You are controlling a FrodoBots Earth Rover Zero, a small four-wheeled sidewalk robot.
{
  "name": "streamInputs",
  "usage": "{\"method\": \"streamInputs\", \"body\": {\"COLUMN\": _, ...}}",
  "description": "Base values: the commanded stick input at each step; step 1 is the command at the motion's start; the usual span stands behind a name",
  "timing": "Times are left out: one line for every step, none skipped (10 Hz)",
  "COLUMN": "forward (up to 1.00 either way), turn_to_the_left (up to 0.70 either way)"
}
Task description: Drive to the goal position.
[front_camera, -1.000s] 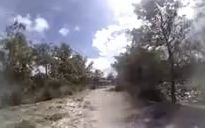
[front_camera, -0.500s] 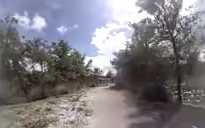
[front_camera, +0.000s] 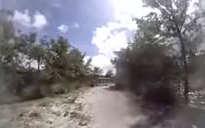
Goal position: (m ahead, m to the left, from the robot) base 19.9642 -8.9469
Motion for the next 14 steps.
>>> {"method": "streamInputs", "body": {"forward": 0.70, "turn_to_the_left": 0.35}}
{"method": "streamInputs", "body": {"forward": 0.70, "turn_to_the_left": 0.15}}
{"method": "streamInputs", "body": {"forward": 0.70, "turn_to_the_left": 0.00}}
{"method": "streamInputs", "body": {"forward": 0.70, "turn_to_the_left": 0.00}}
{"method": "streamInputs", "body": {"forward": 0.70, "turn_to_the_left": 0.00}}
{"method": "streamInputs", "body": {"forward": 0.70, "turn_to_the_left": 0.00}}
{"method": "streamInputs", "body": {"forward": 0.70, "turn_to_the_left": 0.00}}
{"method": "streamInputs", "body": {"forward": 0.70, "turn_to_the_left": 0.00}}
{"method": "streamInputs", "body": {"forward": 0.70, "turn_to_the_left": 0.00}}
{"method": "streamInputs", "body": {"forward": 0.70, "turn_to_the_left": 0.00}}
{"method": "streamInputs", "body": {"forward": 0.70, "turn_to_the_left": 0.00}}
{"method": "streamInputs", "body": {"forward": 0.70, "turn_to_the_left": 0.00}}
{"method": "streamInputs", "body": {"forward": 0.70, "turn_to_the_left": 0.00}}
{"method": "streamInputs", "body": {"forward": 0.70, "turn_to_the_left": 0.00}}
